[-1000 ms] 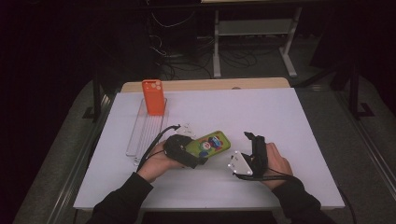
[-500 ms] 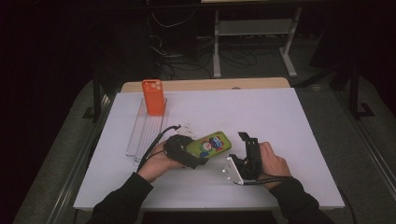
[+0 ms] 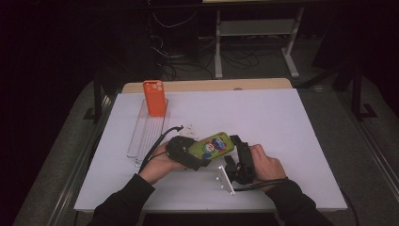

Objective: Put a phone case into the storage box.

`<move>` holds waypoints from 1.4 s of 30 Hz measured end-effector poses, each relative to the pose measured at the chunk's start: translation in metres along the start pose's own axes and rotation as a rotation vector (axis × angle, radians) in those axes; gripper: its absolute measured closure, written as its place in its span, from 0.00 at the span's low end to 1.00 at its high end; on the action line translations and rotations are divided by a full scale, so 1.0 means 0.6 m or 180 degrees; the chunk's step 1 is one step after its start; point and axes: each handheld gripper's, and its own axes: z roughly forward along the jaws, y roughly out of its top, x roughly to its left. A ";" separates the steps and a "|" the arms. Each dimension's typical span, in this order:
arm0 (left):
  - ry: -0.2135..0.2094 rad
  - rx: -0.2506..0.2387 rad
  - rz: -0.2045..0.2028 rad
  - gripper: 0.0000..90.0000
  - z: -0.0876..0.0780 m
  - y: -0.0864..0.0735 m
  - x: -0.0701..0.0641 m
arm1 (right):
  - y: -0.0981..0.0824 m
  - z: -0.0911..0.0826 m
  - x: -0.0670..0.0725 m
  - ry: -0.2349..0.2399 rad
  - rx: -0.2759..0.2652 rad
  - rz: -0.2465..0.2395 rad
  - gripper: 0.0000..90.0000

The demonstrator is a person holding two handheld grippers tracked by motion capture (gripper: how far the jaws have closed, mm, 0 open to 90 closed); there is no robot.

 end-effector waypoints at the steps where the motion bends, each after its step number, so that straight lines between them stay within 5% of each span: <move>1: -0.0001 -0.0018 -0.0020 0.17 0.001 0.000 -0.001 | 0.002 0.000 0.001 0.0011 -0.0004 -0.0034 0.07; 4: 0.0013 -0.0014 -0.0011 0.17 0.000 0.000 -0.001 | 0.009 0.004 0.004 -0.0102 -0.0066 -0.0010 0.08; 11: 0.0021 -0.0074 -0.0079 0.17 -0.002 0.000 -0.001 | 0.023 0.013 0.008 -0.0193 -0.0143 -0.0227 0.18; 21: 0.0010 -0.0081 -0.0063 0.17 -0.003 -0.001 0.000 | 0.030 0.013 0.017 -0.0104 -0.0190 -0.0371 0.47; 23: 0.0005 0.0005 0.0025 0.17 -0.005 0.000 0.002 | 0.030 0.013 0.019 -0.0102 -0.0167 -0.0414 0.52; 24: -0.0001 -0.0079 -0.0065 0.17 -0.002 -0.001 -0.001 | 0.030 0.013 0.020 -0.0083 -0.0152 -0.0420 0.55; 27: -0.0004 -0.0076 -0.0061 0.17 -0.002 -0.001 -0.001 | 0.030 0.012 0.020 -0.0073 -0.0154 -0.0460 0.63; 35: -0.0003 -0.0070 -0.0065 0.17 -0.002 -0.001 -0.001 | 0.033 0.009 0.023 -0.0031 -0.0182 -0.0468 0.78; 36: -0.0005 -0.0001 0.0019 0.17 -0.005 0.000 0.002 | 0.033 0.009 0.023 -0.0021 -0.0178 -0.0463 0.79; 42: -0.0050 -0.0047 -0.0074 0.16 -0.001 -0.001 0.002 | 0.034 0.007 0.023 -0.0006 -0.0167 -0.0512 0.83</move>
